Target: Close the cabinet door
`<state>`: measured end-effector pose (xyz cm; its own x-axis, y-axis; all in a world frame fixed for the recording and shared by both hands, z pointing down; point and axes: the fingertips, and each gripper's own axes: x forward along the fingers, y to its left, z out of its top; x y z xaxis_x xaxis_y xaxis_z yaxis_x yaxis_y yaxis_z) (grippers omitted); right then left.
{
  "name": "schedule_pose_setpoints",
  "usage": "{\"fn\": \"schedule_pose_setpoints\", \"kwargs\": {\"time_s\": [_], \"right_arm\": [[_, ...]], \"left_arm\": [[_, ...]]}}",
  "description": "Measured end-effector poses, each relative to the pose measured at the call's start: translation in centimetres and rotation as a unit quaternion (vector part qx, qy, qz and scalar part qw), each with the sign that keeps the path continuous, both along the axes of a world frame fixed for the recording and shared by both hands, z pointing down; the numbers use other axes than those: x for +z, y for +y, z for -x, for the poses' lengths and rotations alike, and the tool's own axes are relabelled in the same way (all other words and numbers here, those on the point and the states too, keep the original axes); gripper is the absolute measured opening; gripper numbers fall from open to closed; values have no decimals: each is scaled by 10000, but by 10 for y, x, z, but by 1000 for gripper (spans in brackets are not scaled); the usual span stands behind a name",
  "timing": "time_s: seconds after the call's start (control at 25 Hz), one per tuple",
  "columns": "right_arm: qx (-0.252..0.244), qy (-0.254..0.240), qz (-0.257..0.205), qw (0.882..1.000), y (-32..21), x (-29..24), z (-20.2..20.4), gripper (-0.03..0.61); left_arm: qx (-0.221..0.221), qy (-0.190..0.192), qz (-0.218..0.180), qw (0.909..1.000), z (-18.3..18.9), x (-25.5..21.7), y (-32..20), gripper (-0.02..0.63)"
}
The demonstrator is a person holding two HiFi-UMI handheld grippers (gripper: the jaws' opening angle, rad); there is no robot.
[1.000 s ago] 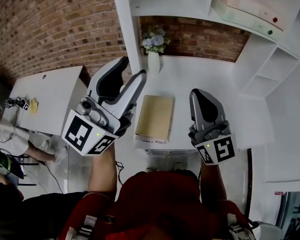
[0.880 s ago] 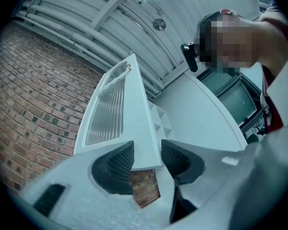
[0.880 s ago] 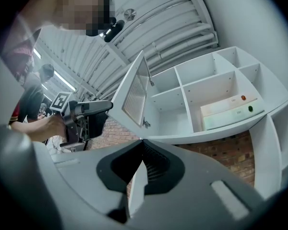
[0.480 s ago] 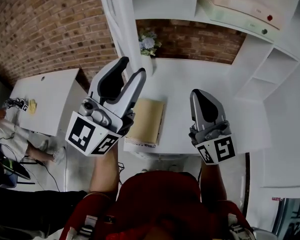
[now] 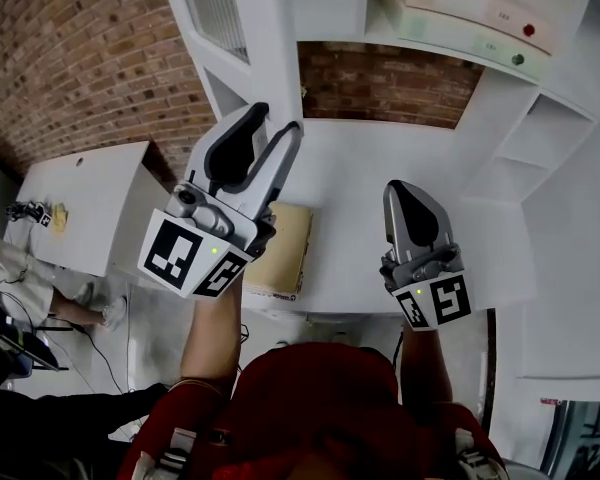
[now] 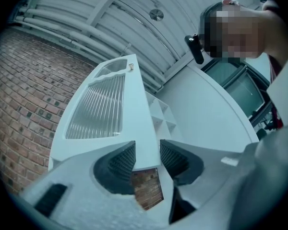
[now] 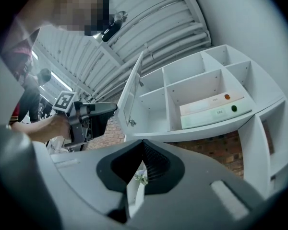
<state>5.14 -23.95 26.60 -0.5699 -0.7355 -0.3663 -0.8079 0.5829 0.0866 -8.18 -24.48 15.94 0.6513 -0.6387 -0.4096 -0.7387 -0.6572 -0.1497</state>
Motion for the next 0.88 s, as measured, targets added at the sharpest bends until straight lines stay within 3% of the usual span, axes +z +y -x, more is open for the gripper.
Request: {"fn": "schedule_pose_setpoints", "kwargs": {"time_s": [0.12, 0.16, 0.56, 0.88], "right_arm": [[39, -15, 28, 10000, -5, 2, -9, 14], [45, -21, 29, 10000, -6, 1, -12, 14], [8, -72, 69, 10000, -24, 7, -24, 14], [16, -118, 115, 9999, -36, 12, -34, 14]], "left_arm": [[-41, 55, 11, 10000, -7, -2, -8, 125], [-72, 100, 11, 9999, -8, -3, -12, 79], [-222, 85, 126, 9996, -21, -1, -46, 2], [-377, -64, 229, 9990, -33, 1, -74, -2]]}}
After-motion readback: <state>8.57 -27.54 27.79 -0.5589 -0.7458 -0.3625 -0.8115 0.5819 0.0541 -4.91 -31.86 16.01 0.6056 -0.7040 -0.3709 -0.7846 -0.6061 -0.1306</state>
